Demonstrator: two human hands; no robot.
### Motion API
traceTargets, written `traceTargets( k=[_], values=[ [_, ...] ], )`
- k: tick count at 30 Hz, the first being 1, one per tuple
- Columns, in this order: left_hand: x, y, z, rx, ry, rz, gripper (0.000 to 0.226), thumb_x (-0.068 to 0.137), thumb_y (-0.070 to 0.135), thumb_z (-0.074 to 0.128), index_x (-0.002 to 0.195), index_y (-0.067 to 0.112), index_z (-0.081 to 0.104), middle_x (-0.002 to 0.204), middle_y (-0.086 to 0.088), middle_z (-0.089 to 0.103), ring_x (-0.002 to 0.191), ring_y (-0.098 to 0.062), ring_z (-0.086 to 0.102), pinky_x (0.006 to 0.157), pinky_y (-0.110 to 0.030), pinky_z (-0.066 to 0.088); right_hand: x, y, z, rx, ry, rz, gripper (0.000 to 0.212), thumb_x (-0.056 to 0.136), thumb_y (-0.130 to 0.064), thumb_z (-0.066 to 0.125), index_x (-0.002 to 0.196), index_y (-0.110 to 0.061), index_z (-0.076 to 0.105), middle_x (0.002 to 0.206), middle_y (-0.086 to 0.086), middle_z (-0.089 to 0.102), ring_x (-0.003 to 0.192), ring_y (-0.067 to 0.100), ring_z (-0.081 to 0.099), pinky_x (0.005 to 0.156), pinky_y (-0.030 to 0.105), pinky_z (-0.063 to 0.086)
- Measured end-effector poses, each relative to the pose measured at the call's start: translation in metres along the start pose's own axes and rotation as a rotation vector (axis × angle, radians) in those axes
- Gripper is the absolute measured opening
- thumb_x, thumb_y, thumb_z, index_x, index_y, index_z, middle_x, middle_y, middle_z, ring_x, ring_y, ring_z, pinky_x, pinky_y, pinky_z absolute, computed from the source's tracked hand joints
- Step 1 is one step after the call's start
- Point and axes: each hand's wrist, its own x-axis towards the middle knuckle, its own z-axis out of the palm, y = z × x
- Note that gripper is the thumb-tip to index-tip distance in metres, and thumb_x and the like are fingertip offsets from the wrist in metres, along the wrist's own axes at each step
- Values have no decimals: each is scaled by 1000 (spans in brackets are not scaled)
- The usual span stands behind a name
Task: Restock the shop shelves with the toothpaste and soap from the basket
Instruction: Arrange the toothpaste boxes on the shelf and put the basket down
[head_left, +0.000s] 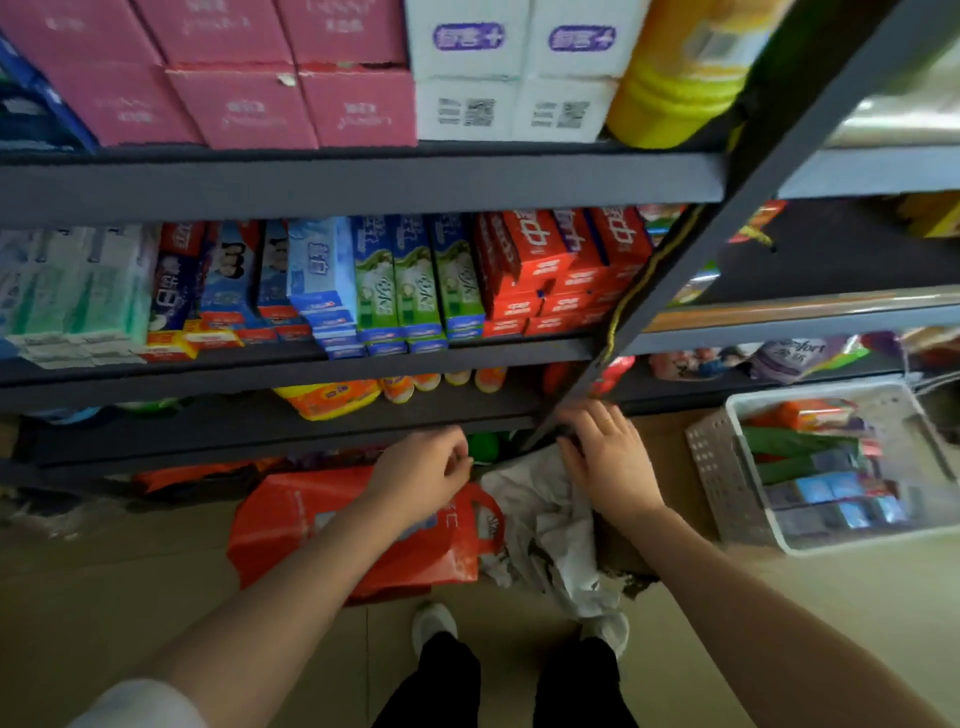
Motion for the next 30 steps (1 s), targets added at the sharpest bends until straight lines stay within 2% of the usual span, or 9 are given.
traceTargets(
  k=[5, 9, 11, 14, 17, 21, 24, 27, 30],
  values=[
    [36, 89, 46, 11, -240, 185, 15, 89, 26, 50, 98, 18, 60, 97, 2, 67, 88, -18, 61, 64, -25, 38, -68, 99, -32, -12, -129, 388, 19, 70, -13, 56, 85, -4, 61, 84, 17, 61, 77, 40, 59, 65, 42, 50],
    [68, 166, 101, -1, -400, 265, 12, 88, 26, 51, 94, 20, 59, 90, 2, 68, 82, -16, 60, 71, -29, 46, -106, 187, -61, 28, -101, 689, 24, 70, -3, 67, 93, 1, 62, 91, 23, 60, 87, 43, 57, 73, 44, 48],
    [82, 195, 127, 0, -421, 264, 12, 88, 26, 52, 94, 21, 60, 88, 4, 67, 80, -14, 60, 71, -28, 46, -117, 225, -70, 54, -50, 782, 19, 77, -3, 64, 95, 2, 62, 96, 26, 59, 93, 44, 55, 78, 47, 46],
    [108, 241, 171, -1, -470, 252, 12, 87, 25, 52, 94, 21, 61, 80, 7, 60, 75, -12, 57, 72, -28, 47, -127, 295, -78, 101, -48, 907, 25, 83, -7, 56, 104, 4, 58, 110, 28, 55, 102, 44, 51, 88, 48, 42],
    [141, 277, 211, 15, -488, 223, 13, 88, 23, 52, 97, 19, 61, 83, 7, 54, 74, -11, 52, 74, -29, 47, -122, 360, -71, 138, -91, 957, 40, 81, -20, 43, 107, 7, 56, 111, 31, 55, 104, 45, 52, 88, 47, 42],
    [187, 315, 254, 3, -424, 188, 17, 88, 18, 53, 102, 13, 61, 91, 3, 55, 78, -12, 52, 69, -22, 39, -106, 425, -57, 173, -225, 996, 48, 91, -22, 49, 134, -3, 38, 135, 25, 43, 118, 40, 45, 97, 43, 37],
    [210, 343, 282, -2, -436, 167, 19, 90, 22, 52, 106, 15, 58, 91, 7, 52, 79, -11, 51, 69, -21, 38, -94, 454, -48, 343, -354, 950, 50, 94, -29, 50, 140, -16, 35, 139, 15, 45, 110, 29, 54, 83, 32, 44],
    [221, 363, 307, -13, -489, 135, 20, 89, 27, 54, 106, 18, 58, 91, 8, 53, 81, -12, 53, 74, -26, 45, -83, 474, -38, 450, -421, 865, 39, 92, -33, 52, 124, -11, 53, 118, 14, 61, 90, 22, 56, 65, 25, 41],
    [225, 375, 321, 16, -495, 101, 25, 89, 30, 54, 111, 19, 56, 106, 3, 58, 85, -13, 53, 78, -29, 46, -78, 491, -46, 359, -450, 790, 36, 87, -35, 59, 102, -2, 62, 99, 17, 66, 85, 28, 60, 68, 32, 47]
  ],
)
